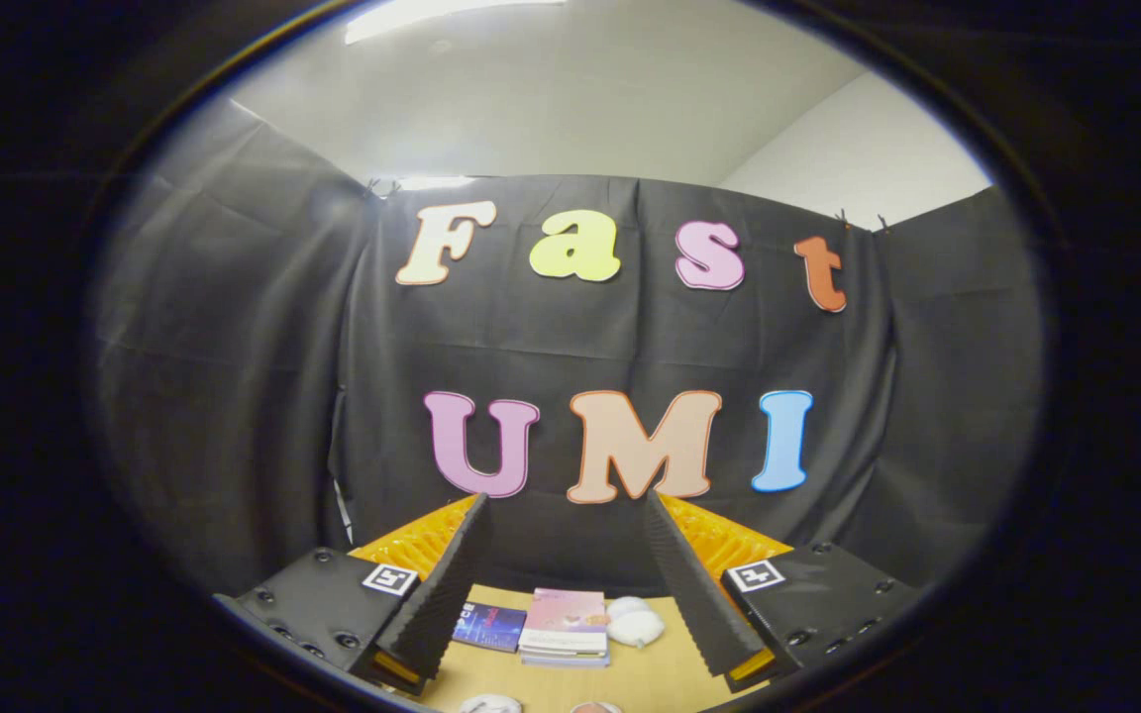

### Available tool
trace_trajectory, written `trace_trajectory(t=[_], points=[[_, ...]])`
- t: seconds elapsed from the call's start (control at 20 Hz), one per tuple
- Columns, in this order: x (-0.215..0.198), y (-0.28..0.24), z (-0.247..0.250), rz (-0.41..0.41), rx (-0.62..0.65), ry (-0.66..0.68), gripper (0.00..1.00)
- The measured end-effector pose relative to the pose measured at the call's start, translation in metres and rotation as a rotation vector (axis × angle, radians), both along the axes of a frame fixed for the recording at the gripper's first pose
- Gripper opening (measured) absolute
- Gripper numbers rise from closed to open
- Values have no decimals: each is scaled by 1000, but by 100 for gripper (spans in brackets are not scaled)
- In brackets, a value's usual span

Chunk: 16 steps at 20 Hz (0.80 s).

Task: Open the storage box then place both shoes into the box .Put the left shoe in first, then the right shoe, with the right side of both shoes facing outward in a uniform manner.

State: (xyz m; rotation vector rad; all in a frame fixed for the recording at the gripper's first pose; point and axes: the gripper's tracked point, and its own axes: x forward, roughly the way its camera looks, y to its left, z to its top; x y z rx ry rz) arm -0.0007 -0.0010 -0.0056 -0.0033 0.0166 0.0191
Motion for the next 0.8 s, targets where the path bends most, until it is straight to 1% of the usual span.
trace_trajectory(t=[0.4,0.65,0.8], points=[[3,14,-21,44,5,42,97],[5,35,-50,104,48,103,97],[5,52,-76,154,101,162,97]])
